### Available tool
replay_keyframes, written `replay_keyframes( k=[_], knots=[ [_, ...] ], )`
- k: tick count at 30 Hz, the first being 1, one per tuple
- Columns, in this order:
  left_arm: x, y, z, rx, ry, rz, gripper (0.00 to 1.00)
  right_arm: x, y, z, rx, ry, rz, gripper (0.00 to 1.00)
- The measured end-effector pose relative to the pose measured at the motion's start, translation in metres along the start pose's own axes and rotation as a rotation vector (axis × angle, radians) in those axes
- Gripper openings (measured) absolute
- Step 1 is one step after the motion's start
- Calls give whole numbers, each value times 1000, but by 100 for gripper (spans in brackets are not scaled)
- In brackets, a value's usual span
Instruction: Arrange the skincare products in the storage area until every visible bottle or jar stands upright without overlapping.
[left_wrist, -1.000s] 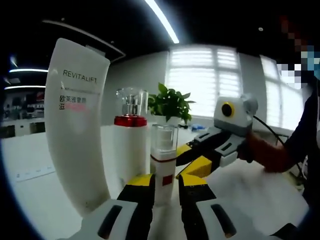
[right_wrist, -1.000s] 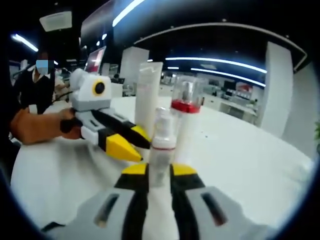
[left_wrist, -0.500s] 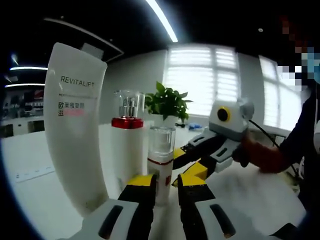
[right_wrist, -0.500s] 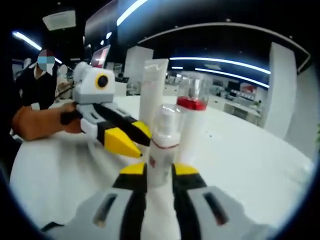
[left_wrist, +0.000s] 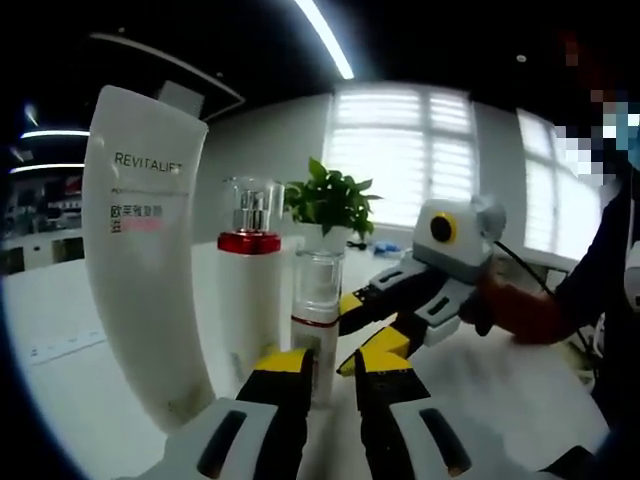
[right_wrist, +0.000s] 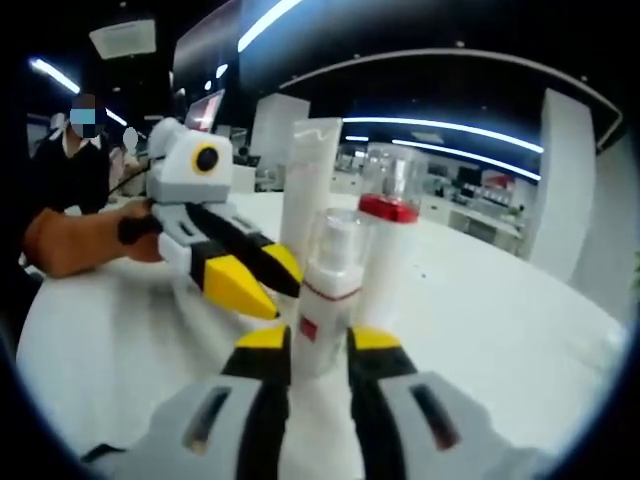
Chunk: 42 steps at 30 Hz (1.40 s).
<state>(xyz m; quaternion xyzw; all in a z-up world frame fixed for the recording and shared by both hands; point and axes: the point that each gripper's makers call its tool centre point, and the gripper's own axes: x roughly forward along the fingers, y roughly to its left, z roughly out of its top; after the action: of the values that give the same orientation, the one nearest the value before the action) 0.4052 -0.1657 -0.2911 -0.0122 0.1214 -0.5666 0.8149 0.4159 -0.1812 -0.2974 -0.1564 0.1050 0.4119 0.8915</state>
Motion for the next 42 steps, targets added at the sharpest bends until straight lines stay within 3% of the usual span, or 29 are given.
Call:
replay_keyframes(
  k=[27,42],
  knots=[
    [-4,3,4,9,-9,9,17,-2,1,2,-20,1,0,22],
    [-4,3,7,26,-9,16,18,-16,-7,4,-63,28,5,25]
  ],
)
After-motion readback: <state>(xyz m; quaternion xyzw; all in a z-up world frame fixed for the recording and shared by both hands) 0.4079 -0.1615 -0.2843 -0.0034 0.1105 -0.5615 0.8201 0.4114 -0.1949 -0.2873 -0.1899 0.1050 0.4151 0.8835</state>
